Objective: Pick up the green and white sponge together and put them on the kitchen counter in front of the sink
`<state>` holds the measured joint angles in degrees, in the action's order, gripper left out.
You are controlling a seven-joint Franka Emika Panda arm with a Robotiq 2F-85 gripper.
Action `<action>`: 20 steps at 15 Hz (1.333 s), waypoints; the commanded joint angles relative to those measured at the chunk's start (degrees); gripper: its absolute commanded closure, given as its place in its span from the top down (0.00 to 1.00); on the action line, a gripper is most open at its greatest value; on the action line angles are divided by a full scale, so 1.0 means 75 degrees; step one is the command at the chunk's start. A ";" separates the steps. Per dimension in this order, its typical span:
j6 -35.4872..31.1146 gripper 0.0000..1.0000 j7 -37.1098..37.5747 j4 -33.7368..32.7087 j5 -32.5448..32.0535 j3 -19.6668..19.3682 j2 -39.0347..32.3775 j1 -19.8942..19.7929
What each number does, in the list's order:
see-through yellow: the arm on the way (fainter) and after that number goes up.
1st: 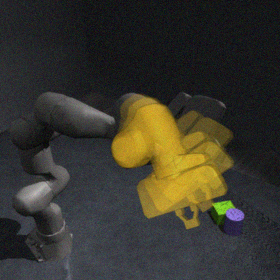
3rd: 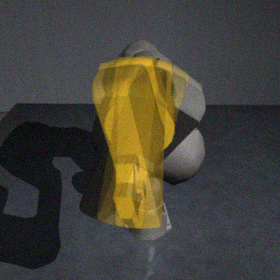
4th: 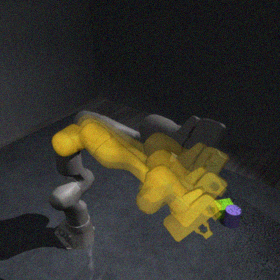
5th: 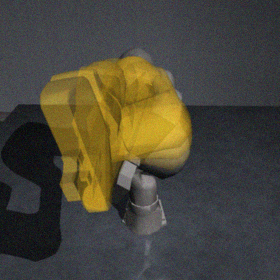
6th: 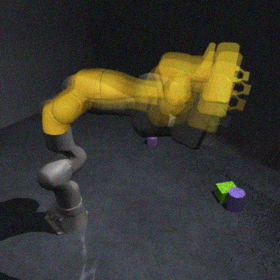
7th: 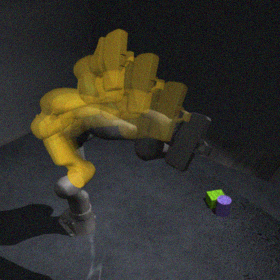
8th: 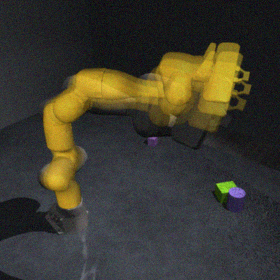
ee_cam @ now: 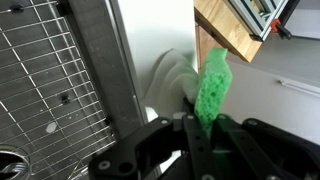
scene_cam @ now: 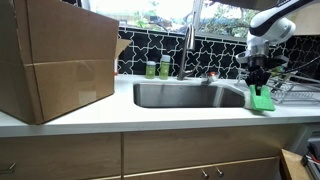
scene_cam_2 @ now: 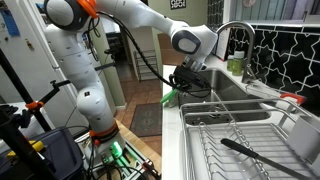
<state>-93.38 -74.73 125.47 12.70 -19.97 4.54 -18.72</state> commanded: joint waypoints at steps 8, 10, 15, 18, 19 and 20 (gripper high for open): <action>0.0473 0.05 0.0049 0.0036 -0.0274 -0.0005 0.0348 0.0114; 0.0506 0.05 -0.0150 -0.0011 -0.0187 -0.0071 0.0066 0.0100; 0.0318 0.05 -0.0180 -0.0105 -0.0150 -0.0120 -0.0475 0.0007; 0.0038 0.06 0.0154 -0.0188 -0.0248 -0.0096 -0.0752 -0.0077; -0.0072 0.06 0.0301 -0.0221 -0.0272 -0.0088 -0.0825 -0.0104; -0.0166 0.06 0.0417 -0.0251 -0.0291 -0.0078 -0.0897 -0.0125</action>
<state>-92.39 -73.92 124.61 11.56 -20.45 -0.10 -19.00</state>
